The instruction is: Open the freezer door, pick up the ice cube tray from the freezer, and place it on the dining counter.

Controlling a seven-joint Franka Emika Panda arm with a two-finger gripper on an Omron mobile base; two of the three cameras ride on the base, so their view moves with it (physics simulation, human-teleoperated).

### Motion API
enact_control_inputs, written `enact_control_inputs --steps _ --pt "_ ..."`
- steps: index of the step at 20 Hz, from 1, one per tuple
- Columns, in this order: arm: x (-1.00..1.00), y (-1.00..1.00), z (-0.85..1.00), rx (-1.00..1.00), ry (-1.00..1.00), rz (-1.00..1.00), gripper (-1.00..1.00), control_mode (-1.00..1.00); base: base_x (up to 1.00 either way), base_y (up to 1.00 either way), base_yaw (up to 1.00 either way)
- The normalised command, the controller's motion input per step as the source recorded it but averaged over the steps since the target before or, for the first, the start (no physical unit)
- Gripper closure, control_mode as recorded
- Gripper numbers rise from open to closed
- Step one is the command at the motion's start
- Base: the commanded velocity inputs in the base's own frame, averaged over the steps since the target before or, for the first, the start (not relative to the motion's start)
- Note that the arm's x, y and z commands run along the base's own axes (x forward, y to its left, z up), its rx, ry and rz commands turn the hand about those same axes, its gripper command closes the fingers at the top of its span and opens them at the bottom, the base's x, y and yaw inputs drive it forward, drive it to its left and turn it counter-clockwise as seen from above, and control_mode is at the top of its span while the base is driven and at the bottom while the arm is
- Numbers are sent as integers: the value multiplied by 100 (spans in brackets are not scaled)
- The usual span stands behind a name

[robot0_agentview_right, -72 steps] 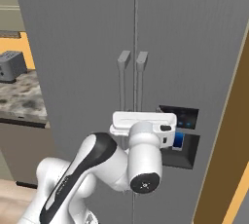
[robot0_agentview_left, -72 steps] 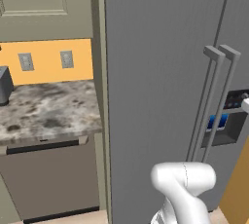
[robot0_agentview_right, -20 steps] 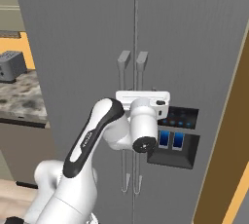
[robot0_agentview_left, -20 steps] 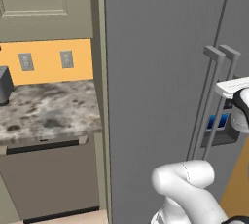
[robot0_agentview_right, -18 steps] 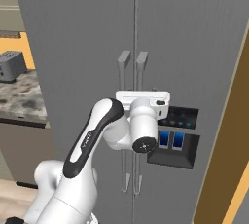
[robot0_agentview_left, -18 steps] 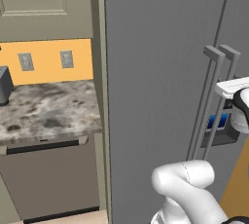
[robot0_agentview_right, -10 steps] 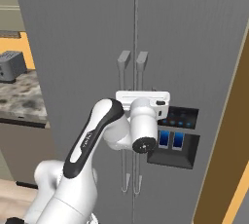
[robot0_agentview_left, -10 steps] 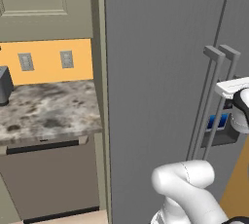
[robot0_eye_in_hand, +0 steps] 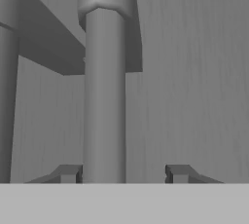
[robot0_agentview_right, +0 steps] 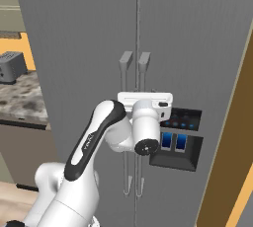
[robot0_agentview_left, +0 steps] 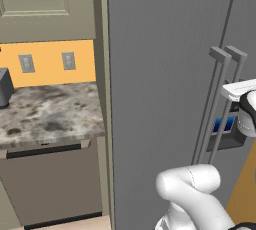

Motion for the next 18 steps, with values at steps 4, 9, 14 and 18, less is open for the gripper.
enact_control_inputs --steps 4,9,14,18 --pt "0 0 0 0 0 0 100 -100 0 0 0" --pt "0 0 0 0 0 0 100 -100 0 0 0" --pt "-4 -8 0 0 1 0 100 -100 0 0 0" --pt "-28 -26 0 0 0 0 100 -100 0 0 0"
